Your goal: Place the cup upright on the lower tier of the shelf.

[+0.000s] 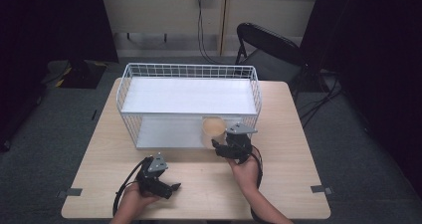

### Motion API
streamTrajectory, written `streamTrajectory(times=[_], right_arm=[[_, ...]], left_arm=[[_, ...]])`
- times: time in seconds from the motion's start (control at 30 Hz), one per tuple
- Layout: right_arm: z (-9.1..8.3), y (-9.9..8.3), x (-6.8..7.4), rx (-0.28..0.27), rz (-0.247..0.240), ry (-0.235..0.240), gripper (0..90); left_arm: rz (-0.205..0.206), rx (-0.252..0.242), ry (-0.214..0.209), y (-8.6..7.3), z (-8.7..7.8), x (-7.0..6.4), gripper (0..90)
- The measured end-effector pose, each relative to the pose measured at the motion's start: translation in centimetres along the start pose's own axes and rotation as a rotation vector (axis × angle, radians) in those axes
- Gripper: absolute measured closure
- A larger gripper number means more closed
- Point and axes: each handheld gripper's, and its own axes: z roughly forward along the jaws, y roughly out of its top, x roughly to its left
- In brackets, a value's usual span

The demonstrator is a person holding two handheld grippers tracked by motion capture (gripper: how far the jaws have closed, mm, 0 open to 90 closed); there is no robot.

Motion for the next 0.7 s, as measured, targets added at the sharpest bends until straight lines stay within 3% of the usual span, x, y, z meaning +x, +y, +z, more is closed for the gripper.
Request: streamTrajectory(times=[0.37,0.7], right_arm=[[0.22,-0.01,0.09,0.006,-0.009,-0.007,42.6],[0.39,0.12,-0.21,0.009,-0.011,0.01,57.4]], left_arm=[[0.0,0.0,0.0,0.0,0.0,0.0,0.0],[0.0,0.0,0.0,0.0,0.0,0.0,0.0]])
